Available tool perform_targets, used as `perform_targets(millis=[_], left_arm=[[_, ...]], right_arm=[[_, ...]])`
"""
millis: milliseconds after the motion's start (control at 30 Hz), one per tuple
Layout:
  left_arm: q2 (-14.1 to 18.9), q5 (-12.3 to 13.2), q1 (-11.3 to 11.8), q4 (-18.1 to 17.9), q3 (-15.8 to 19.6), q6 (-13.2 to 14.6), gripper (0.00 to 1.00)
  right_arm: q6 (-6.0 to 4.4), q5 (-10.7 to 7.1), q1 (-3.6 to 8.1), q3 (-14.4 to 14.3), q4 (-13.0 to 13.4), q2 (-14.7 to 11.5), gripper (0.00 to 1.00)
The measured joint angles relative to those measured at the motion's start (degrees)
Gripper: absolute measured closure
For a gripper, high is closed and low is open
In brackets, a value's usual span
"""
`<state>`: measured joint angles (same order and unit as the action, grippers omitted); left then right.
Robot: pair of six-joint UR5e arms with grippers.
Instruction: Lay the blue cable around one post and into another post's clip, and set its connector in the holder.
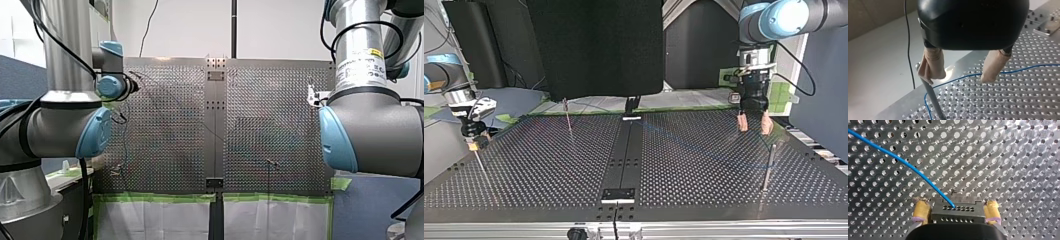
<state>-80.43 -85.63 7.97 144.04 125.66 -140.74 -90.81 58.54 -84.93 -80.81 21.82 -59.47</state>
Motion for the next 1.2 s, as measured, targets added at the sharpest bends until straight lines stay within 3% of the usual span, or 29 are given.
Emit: perform_targets(millis=[133, 367, 500, 733, 1033, 1200], left_arm=[[2.11, -1.42, -0.07, 2.05, 0.14, 2.09, 0.0], [5.1, -3.55, -0.22, 5.43, -2.75, 5.46, 0.0], [4.98, -3.42, -0.25, 7.45, -4.76, 7.49, 0.0], [2.56, -6.99, -0.61, 11.71, -9.06, 11.78, 0.0], [5.79, -10.78, -0.64, 16.1, -13.41, 16.14, 0.0], [6.14, -9.97, -0.82, 18.25, -15.56, 18.29, 0.0]], right_arm=[[0.0, 0.01, 0.03, 0.0, -0.06, 0.0, 0.01], [0.0, 0.0, 0.13, -0.02, -0.05, 0.01, 0.01], [0.0, 0.01, 0.2, -0.01, -0.06, 0.01, 0.01], [-0.04, 0.01, 0.24, -0.01, 0.01, 0.02, 0.01], [-0.08, 0.01, 0.26, -0.01, -0.04, 0.02, 0.01], [-0.07, 0.0, 0.26, -0.01, -0.1, 0.01, 0.01]])
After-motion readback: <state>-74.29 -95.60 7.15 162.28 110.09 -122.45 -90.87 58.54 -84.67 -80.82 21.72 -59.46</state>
